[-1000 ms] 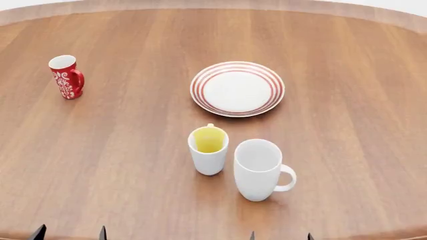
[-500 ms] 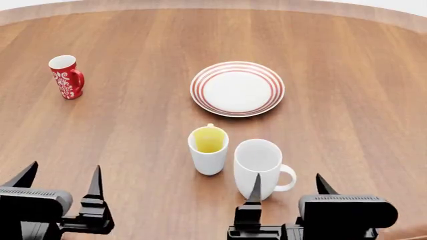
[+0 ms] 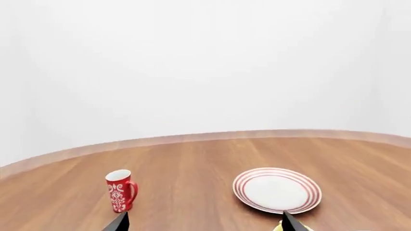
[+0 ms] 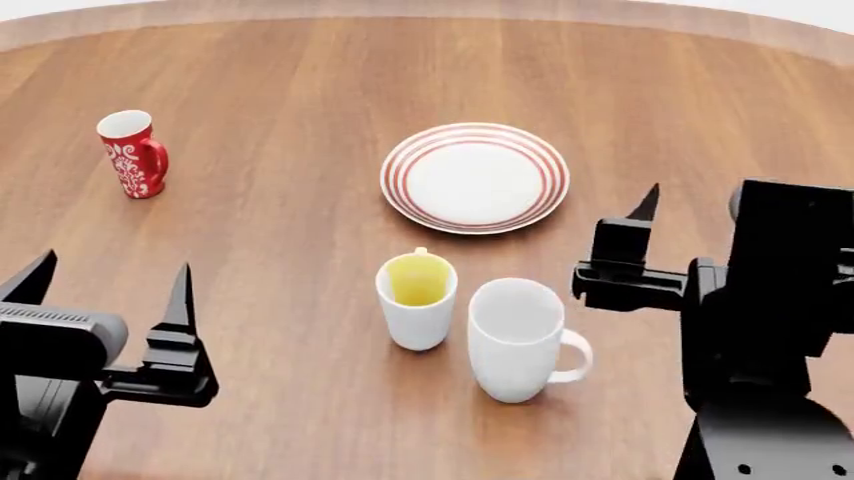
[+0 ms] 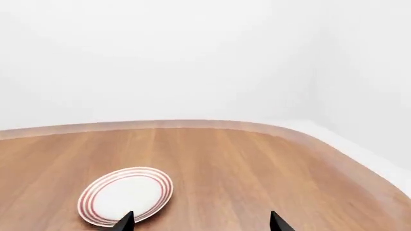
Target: Pick up the red mug and put it on the plate
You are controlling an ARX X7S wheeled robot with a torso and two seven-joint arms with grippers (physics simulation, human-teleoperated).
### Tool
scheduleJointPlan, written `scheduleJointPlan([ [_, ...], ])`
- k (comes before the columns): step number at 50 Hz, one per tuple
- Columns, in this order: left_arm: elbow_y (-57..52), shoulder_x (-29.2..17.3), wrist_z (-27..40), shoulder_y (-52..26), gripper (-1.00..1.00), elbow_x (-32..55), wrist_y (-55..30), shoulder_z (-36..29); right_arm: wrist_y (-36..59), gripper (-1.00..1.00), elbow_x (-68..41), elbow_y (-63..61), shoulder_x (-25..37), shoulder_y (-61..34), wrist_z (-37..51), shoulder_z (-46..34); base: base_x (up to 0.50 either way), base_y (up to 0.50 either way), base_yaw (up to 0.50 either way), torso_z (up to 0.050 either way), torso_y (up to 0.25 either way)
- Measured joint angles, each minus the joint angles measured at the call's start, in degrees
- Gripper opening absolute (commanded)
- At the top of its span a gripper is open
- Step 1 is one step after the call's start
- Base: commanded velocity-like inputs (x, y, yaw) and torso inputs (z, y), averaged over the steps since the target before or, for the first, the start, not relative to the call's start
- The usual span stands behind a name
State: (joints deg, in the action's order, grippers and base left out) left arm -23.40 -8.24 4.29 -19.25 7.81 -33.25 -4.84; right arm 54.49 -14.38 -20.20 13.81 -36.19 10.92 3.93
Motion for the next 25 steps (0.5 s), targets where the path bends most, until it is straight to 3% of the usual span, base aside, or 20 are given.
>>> scheduleJointPlan([
  [10,0.5,-0.5,0.2,-0.7,1.00,0.5,0.1,-0.2,2.8,1.00,1.0,7.1,2.2,-7.8,1.8,2.2,0.50,0.00,0.00,0.000,0.000],
  [25,2.3,-0.8,0.5,-0.7,1.00,1.4,1.1,-0.3,2.7,1.00,0.7,14.2,3.1,-11.0,1.2,2.8,0.50,0.00,0.00,0.000,0.000],
])
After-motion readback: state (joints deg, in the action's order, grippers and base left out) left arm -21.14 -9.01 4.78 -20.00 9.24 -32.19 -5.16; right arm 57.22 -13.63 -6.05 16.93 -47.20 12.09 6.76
